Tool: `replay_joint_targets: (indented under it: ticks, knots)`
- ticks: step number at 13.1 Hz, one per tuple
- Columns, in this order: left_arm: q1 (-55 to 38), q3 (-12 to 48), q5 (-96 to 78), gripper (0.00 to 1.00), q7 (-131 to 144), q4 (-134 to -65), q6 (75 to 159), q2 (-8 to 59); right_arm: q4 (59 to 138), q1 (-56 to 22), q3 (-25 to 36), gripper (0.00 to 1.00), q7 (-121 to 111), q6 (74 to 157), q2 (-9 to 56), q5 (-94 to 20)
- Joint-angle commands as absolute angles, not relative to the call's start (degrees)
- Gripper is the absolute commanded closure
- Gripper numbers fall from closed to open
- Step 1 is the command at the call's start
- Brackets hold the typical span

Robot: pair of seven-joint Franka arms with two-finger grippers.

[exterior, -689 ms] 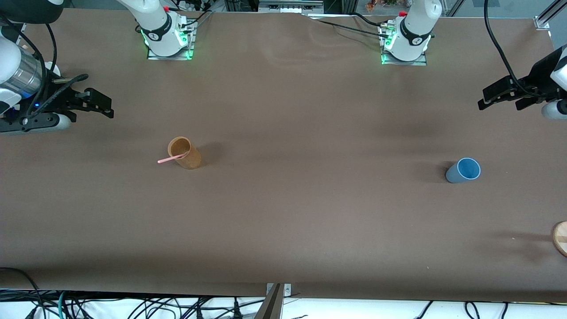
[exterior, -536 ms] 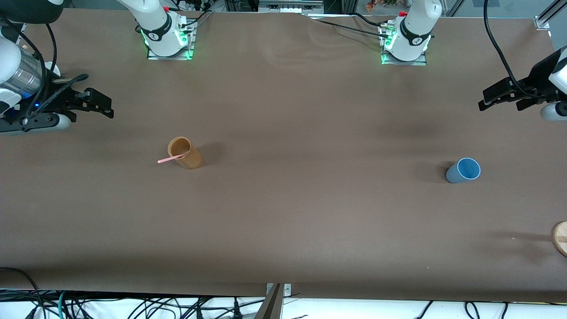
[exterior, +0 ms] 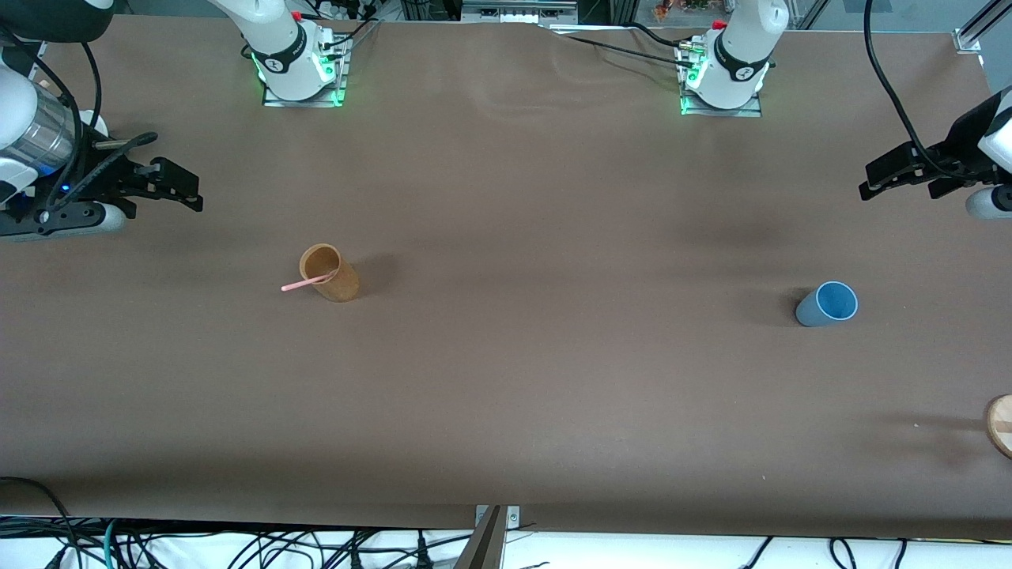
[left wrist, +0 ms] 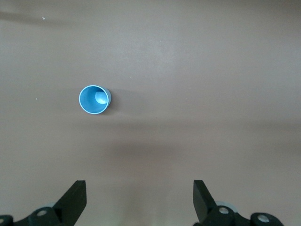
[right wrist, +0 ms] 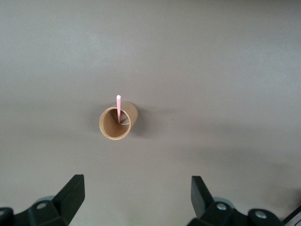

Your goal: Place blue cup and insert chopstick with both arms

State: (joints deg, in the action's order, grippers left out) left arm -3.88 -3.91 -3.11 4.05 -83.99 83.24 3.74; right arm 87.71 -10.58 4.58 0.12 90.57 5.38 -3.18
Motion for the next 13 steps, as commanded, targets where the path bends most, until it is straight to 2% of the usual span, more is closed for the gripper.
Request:
replay_joint_targets:
  ticks: [1,9,13]
  knots:
    - [-4.13,-3.52,-1.85,0.0,4.57,-83.58,83.06,3.96,87.89,-10.72,4.04,0.0,0.53,92.36,6.06,-3.78]
    - [-4.39,-3.52,-1.93,0.0,4.66,-83.58,83.06,3.96,89.46,-15.38,4.04,0.0,11.67,109.14,18.71,-6.06]
    - [-4.48,-3.52,-1.93,0.0,4.66,-83.58,82.97,3.96,98.5,-16.35,3.96,0.0,13.1,120.04,19.42,-6.06]
